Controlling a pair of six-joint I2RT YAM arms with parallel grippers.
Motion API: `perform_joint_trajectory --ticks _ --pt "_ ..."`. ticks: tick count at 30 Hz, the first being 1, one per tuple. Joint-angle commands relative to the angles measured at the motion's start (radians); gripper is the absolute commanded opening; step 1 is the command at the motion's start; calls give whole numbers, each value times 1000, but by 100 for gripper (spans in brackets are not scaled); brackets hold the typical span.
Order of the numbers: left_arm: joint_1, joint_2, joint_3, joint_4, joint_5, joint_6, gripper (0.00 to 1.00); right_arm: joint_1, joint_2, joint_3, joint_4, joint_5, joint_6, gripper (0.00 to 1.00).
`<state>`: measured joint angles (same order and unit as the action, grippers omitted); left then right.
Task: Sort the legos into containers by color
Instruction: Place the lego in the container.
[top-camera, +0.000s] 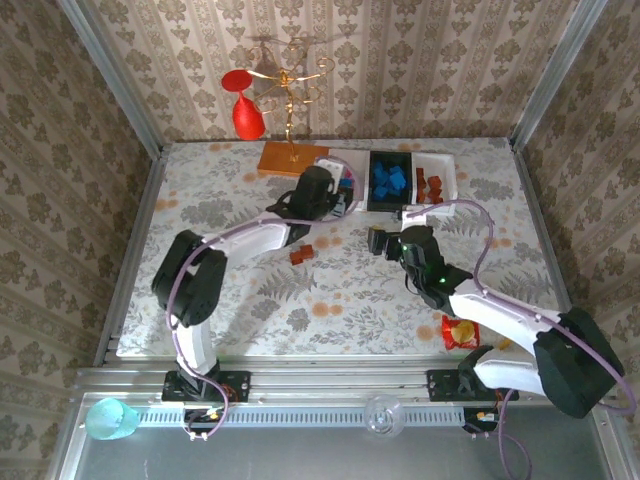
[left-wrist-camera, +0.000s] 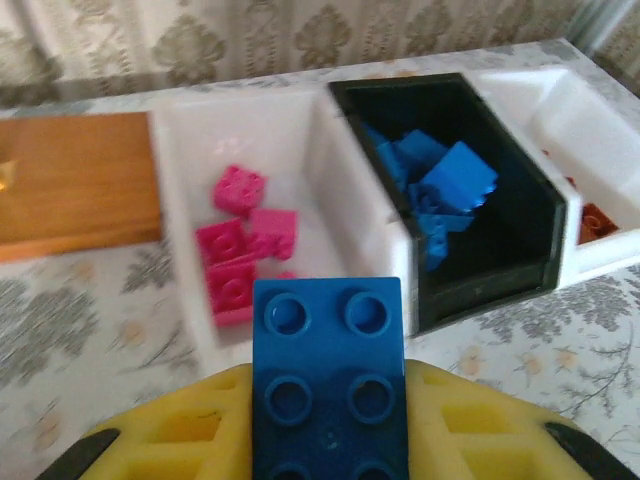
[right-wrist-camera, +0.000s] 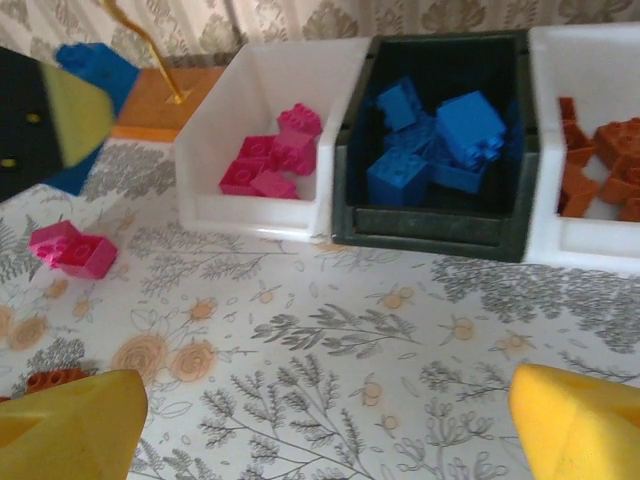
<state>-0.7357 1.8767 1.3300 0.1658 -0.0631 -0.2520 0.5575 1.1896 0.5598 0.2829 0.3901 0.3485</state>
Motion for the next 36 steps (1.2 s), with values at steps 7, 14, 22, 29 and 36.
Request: perform_joint_trajectory --ticks 7,14,22,29,36 --pt "-39 248 340 -103 92 102 32 -40 -183 -83 -25 112 33 95" --pt "-39 432 594 -181 146 109 33 -56 -241 -104 -65 114 41 96" --pt "-36 643 948 -321 134 112 41 -58 -255 -111 -66 112 45 96" --pt "-33 632 1006 -368 135 114 58 -59 -270 -128 -71 115 52 96" --pt "-1 340 610 -232 119 114 63 -59 -263 -125 -51 70 32 96"
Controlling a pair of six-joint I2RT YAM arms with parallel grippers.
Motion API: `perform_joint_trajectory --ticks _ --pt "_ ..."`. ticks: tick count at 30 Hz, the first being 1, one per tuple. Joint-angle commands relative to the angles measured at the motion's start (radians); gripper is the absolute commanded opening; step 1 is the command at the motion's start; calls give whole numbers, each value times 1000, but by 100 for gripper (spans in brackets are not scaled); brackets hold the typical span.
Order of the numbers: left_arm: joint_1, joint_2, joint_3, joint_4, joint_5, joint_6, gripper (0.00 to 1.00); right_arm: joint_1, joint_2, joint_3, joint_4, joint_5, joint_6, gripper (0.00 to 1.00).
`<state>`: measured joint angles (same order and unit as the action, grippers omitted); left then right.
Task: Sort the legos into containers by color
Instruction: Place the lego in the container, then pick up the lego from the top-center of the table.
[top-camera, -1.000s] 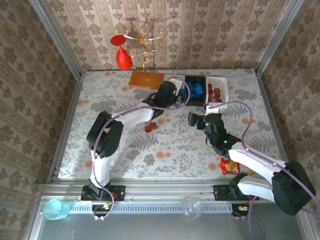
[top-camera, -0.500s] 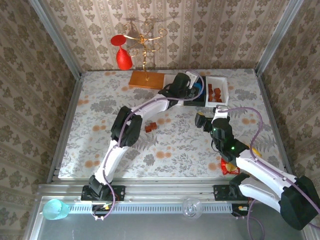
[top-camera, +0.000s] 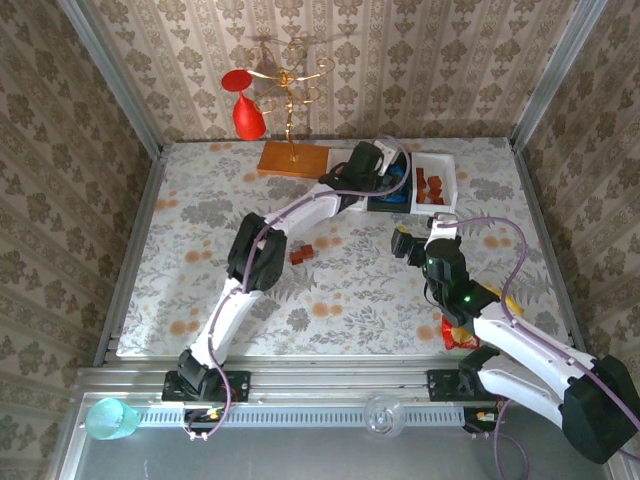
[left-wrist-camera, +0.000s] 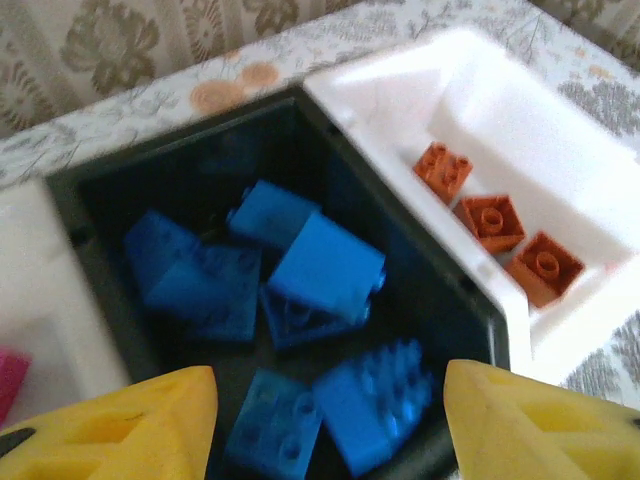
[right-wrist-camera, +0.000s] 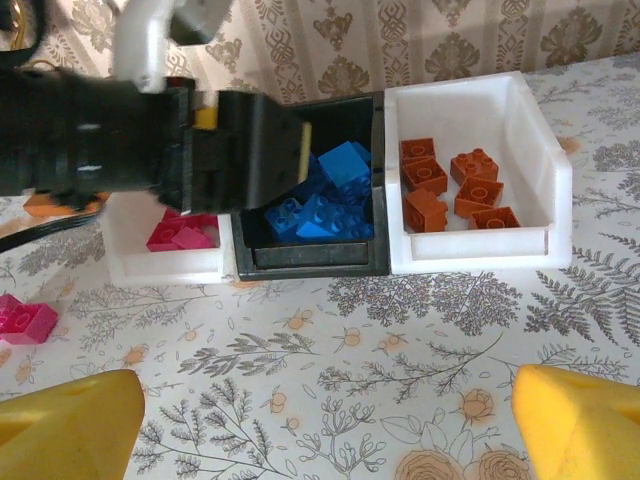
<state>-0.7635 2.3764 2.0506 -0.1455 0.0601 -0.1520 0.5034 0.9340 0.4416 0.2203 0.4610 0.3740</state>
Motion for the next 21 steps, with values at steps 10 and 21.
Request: perform_joint_trajectory --ticks 10,21 --pt "222 -629 -846 306 89 -153 66 55 263 128 48 -173 -34 94" --pt "429 -793 -1150 221 73 -127 74 176 596 349 -17 -224 -67 94"
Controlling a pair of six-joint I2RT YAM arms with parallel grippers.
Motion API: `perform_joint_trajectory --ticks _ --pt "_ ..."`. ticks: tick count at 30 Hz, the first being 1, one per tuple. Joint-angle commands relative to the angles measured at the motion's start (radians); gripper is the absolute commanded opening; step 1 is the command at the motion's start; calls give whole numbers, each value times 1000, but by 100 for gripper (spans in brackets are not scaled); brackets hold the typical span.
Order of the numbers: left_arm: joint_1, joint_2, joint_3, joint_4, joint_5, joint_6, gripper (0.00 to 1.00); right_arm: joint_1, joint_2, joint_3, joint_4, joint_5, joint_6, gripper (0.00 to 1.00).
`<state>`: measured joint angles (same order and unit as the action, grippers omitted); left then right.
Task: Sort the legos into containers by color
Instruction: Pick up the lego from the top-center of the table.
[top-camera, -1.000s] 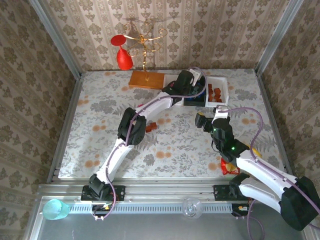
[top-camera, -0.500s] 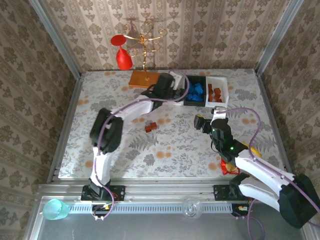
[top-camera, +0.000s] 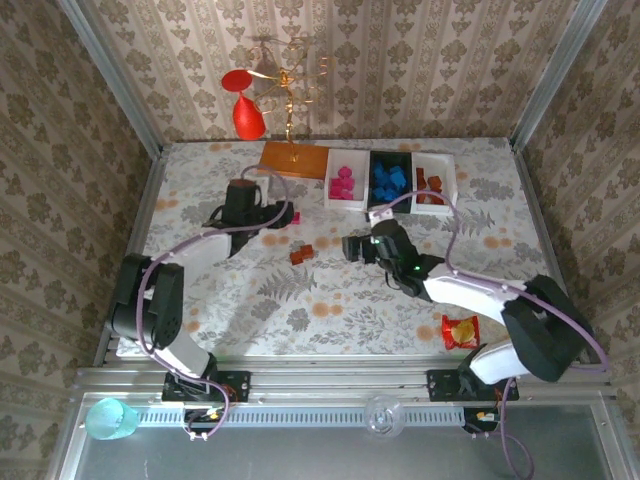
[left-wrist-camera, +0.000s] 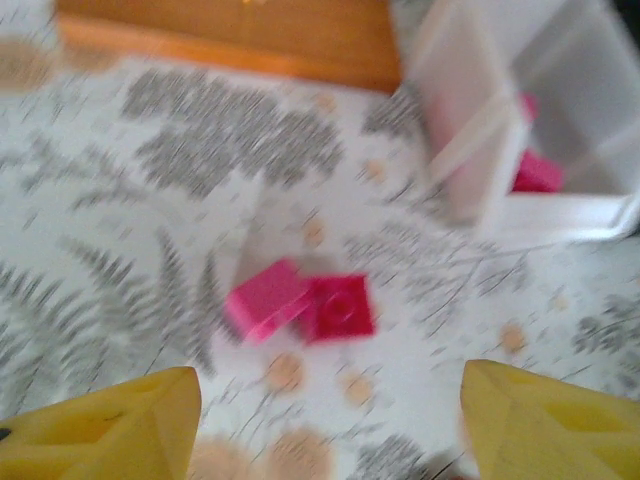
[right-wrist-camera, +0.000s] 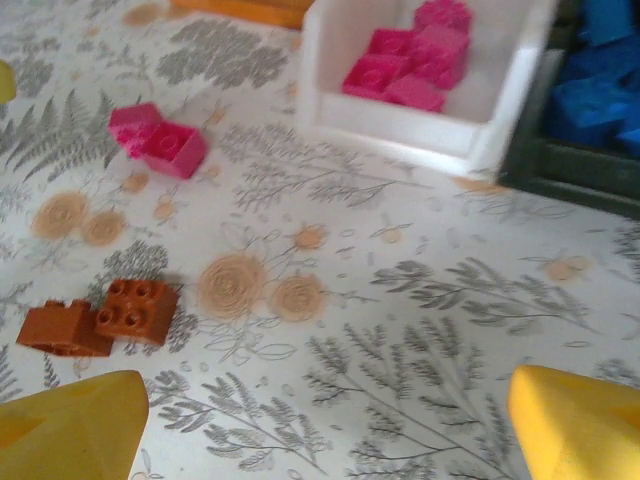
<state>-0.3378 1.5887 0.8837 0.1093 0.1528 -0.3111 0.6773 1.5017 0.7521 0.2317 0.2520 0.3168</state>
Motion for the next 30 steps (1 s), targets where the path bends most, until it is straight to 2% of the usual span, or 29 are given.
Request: perform_joint_trajectory --ticks 1,6,19,30 --pt "4 13 37 -55 -37 48 74 2 38 50 -35 -18 -8 94" --pt "4 140 149 -150 -97 79 72 2 30 53 -52 -2 -9 94" --pt "4 315 260 -174 -71 70 59 1 4 21 -54 41 -15 95" --pt "3 414 364 -204 -55 79 57 -1 4 28 -61 46 -21 96"
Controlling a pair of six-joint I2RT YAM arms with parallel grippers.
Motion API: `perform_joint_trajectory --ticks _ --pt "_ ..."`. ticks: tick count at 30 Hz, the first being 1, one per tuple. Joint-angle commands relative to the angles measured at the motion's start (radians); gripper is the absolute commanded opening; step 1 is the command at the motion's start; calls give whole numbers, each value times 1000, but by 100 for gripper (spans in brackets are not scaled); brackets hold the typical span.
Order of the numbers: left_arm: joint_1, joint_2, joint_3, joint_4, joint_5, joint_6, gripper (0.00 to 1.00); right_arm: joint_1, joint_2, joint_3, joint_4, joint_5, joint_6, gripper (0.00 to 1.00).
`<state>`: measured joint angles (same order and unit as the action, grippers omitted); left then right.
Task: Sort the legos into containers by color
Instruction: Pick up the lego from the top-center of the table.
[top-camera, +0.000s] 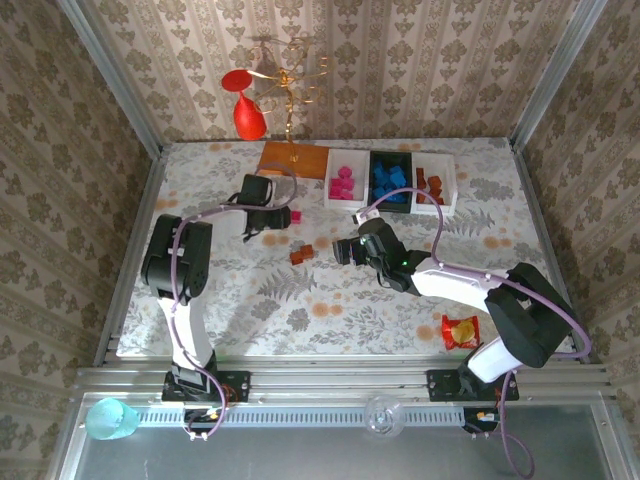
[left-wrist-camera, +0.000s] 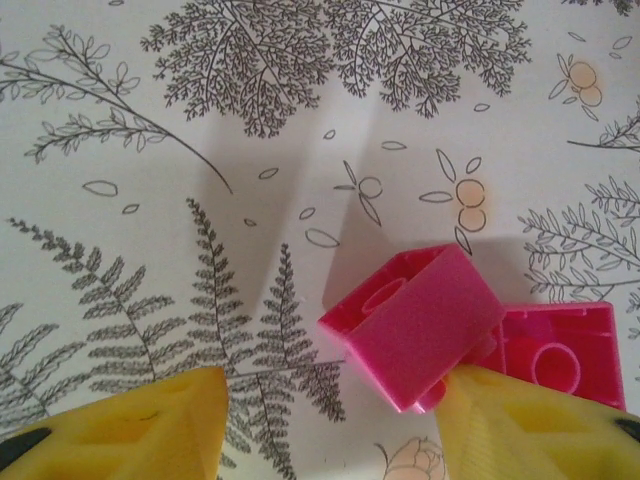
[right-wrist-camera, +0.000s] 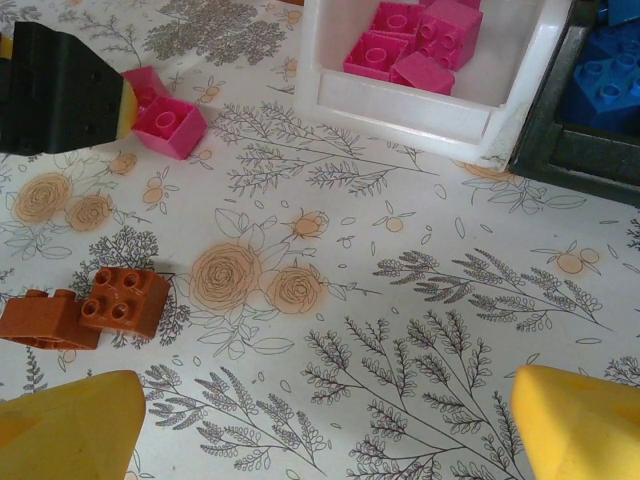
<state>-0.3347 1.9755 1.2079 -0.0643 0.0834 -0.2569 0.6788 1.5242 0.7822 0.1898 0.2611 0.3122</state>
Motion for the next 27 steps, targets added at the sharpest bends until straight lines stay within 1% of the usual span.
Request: perform_joint_trajectory --ticks 1,8,14,19,27 --pt "0 35 47 -32 16 25 57 -2 -20 -3 -21 36 -16 95" --pt "0 73 104 -42 53 33 54 -4 -27 0 -28 38 -20 96" --pt "0 74 116 -29 79 33 58 -5 -28 2 -31 38 -22 96" --pt "0 94 139 -36 58 34 63 -5 -21 5 -29 34 -24 96" --pt "0 152 217 -64 58 28 62 -7 -22 -7 -25 37 -19 96"
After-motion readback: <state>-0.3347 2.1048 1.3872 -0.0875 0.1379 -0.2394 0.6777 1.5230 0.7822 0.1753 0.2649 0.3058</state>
